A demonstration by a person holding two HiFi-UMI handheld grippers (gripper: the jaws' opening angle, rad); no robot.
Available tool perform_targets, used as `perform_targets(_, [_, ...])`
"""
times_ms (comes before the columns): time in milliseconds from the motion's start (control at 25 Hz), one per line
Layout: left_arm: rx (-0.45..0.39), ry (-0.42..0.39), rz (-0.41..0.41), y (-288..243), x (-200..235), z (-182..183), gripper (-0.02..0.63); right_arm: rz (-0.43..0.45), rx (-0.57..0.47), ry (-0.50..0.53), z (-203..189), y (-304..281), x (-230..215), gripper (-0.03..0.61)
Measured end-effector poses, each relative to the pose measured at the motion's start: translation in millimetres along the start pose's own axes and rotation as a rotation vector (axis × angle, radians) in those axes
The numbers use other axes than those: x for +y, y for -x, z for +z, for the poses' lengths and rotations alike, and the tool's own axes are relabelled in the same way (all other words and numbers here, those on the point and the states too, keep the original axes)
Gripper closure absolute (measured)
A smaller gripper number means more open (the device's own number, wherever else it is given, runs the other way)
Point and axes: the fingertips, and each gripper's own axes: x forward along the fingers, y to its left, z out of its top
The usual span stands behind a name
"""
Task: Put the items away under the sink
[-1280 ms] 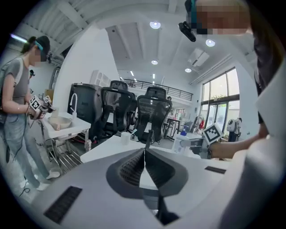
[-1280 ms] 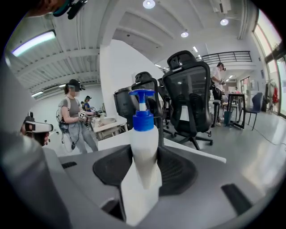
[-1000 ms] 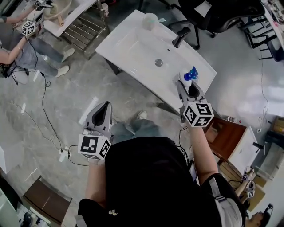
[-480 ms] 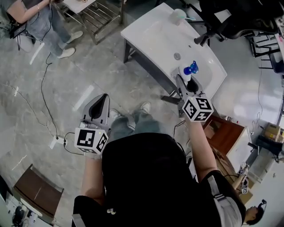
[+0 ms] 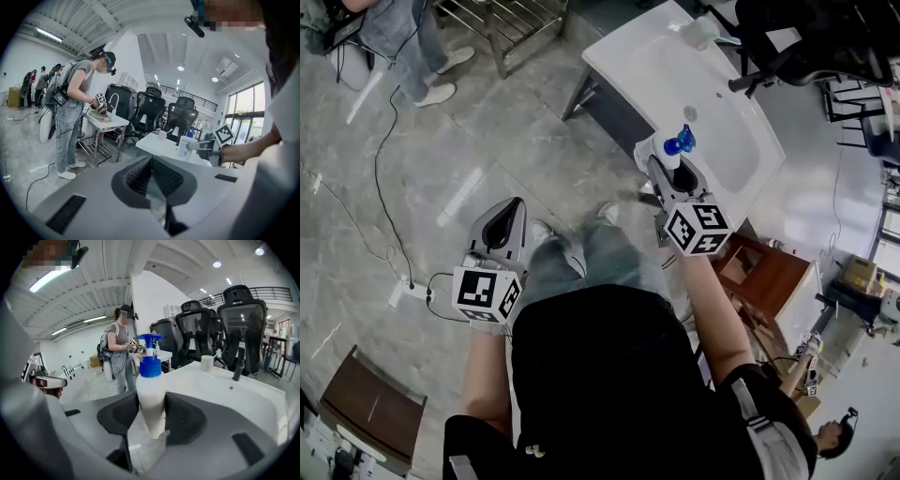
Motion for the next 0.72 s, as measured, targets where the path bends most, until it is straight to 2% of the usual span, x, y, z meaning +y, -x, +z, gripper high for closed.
perform_targets(240, [0.031,0.038,0.044,1,6,-30,0.591,0.076,0.064,0.027,-34,-29,20,0.390])
perform_targets(360, [0.046,0.044,0.085,-7,10,-48,0.591,0.120,0.103,0.063,-59,-49,19,0.391])
perform_targets(520, [0.065,0.092,0.127,-18,12,-81,0.591,0.178,0.148,0.126,-96,-75,17,0.391])
perform_targets(720, [0.111,0.142,0.142,-37,12,-124,0.591,0.217,0.170,0.174,-145,-106,9,0.391])
